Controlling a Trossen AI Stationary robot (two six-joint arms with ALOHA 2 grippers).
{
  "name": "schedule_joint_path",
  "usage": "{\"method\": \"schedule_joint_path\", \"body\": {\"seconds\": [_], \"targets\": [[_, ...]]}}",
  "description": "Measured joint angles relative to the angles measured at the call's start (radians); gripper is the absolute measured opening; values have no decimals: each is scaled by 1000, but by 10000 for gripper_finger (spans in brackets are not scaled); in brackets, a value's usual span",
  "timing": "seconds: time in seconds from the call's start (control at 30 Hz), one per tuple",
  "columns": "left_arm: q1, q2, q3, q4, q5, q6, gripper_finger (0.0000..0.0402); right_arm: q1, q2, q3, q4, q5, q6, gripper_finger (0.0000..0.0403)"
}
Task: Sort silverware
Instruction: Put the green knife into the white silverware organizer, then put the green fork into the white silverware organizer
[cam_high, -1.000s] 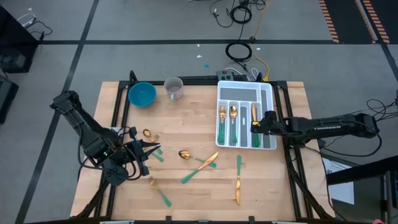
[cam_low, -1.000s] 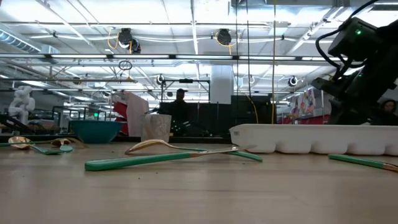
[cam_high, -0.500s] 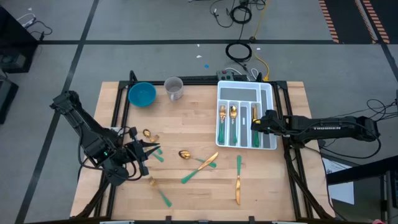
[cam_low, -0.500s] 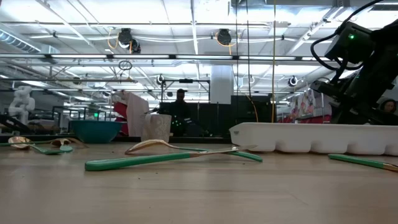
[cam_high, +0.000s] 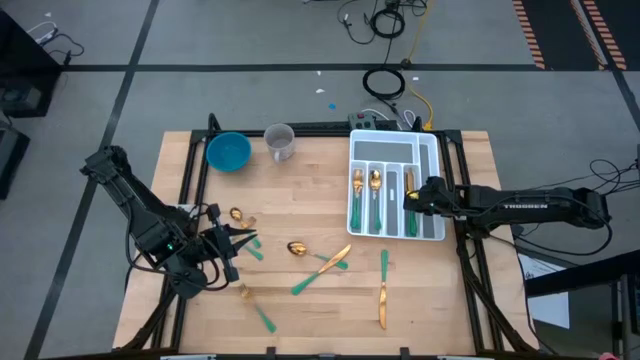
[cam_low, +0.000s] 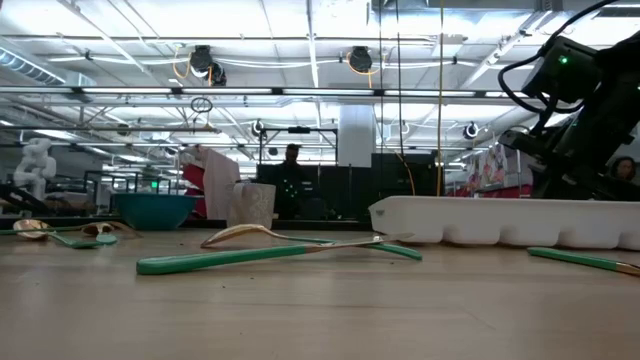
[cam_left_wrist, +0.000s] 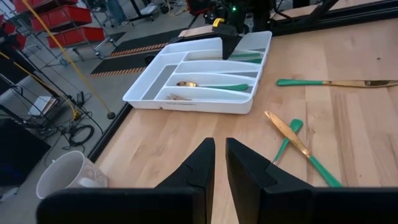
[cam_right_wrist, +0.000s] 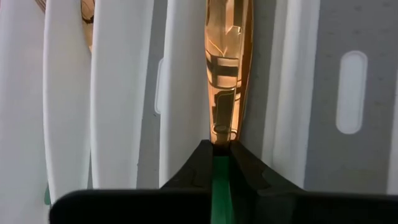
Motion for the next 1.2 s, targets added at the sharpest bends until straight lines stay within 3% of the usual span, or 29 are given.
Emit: {"method": "schedule_joint_path", "body": {"seconds": [0.37,0.63,0.87,1.2], "targets": [[0,0,0,1,0,-6,49,0,0,0,18,4,-17,86],[0,0,0,2,0,-6,49,1,0,3,49,7,-81,101],[8,0,0,9,0,-2,49,1,2,140,70,75,-271,102],[96,0,0,73,21,20,53,34,-1,440,19,112,-716,103]]}}
